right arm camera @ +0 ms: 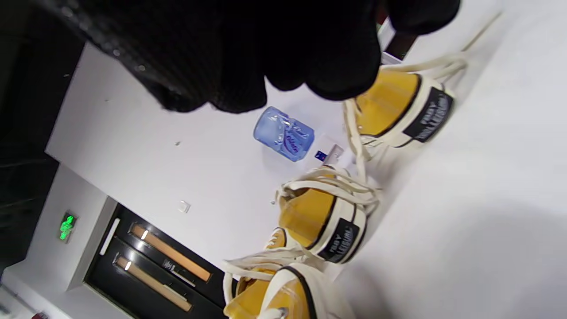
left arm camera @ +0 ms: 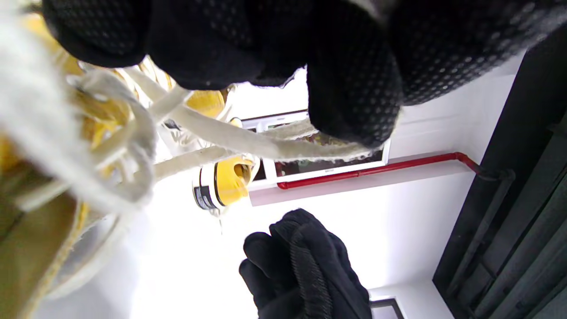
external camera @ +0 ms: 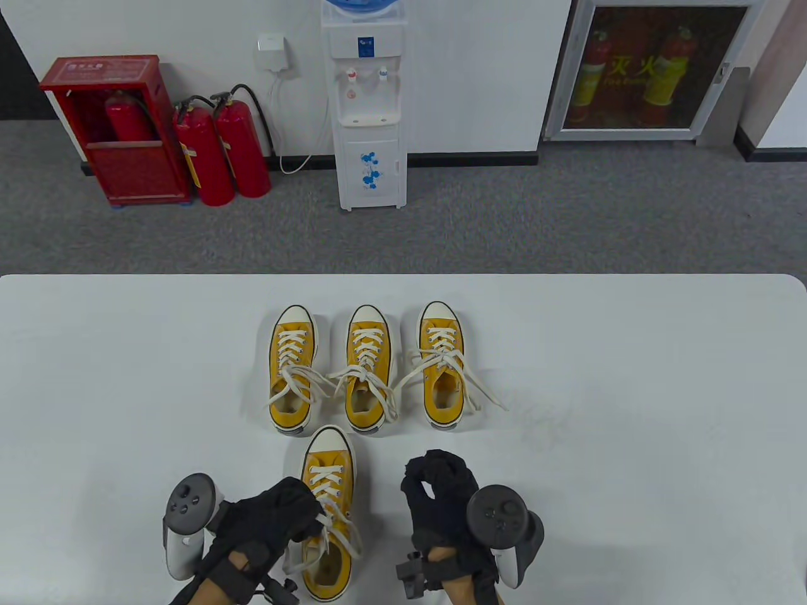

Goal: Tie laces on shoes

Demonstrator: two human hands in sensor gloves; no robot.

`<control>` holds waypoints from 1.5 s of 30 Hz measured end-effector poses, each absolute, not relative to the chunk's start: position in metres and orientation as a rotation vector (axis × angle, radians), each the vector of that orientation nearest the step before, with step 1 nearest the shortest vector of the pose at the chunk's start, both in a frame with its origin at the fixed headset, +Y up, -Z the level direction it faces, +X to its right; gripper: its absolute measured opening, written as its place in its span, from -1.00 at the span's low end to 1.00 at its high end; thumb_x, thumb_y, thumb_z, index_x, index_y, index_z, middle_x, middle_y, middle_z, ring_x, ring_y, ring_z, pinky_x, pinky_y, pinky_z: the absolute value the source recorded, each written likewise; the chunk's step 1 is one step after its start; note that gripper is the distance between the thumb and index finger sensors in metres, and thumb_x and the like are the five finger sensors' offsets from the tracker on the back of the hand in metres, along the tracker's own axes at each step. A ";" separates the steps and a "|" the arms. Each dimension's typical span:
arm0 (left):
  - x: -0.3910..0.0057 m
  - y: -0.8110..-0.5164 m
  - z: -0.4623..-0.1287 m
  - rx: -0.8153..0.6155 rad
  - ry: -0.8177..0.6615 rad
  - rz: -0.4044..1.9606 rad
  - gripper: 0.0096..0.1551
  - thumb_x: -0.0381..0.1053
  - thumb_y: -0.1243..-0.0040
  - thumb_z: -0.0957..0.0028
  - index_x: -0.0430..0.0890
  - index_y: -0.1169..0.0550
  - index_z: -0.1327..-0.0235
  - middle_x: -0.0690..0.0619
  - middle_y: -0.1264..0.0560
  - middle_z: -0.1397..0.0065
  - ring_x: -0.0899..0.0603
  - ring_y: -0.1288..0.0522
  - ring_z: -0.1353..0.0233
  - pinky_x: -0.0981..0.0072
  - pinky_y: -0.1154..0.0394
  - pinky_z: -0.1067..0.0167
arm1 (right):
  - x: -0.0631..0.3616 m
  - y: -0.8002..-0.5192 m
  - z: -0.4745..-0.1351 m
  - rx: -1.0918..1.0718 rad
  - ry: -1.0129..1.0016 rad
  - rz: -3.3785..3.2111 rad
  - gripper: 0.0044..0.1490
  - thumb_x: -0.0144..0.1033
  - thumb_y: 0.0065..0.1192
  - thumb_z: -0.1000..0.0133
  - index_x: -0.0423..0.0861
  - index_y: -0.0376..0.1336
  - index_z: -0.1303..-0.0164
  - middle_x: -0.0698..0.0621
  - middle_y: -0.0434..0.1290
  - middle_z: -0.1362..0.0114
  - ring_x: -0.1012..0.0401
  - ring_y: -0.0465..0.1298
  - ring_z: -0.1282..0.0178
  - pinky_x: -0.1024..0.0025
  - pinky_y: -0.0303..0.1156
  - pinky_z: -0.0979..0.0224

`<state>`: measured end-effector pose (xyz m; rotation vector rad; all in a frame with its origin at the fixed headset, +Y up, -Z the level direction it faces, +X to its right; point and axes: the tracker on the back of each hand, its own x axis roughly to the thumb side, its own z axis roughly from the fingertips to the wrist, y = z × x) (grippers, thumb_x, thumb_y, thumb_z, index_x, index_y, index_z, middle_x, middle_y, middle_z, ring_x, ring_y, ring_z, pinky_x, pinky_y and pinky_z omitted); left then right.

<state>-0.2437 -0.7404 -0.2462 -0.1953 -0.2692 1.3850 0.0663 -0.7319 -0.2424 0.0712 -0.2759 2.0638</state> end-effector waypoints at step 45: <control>-0.323 -0.712 -0.252 0.069 -0.066 0.913 -0.66 0.37 -0.40 0.08 0.06 -0.71 0.52 -0.02 -0.54 -0.15 -0.15 -0.60 0.05 -0.28 -0.45 -0.20 | 0.094 -0.728 -0.249 0.082 -0.274 1.800 -0.52 0.02 0.27 -0.03 -0.07 0.42 0.03 -0.01 0.36 -0.35 0.05 0.54 -0.20 -0.20 0.29 -0.41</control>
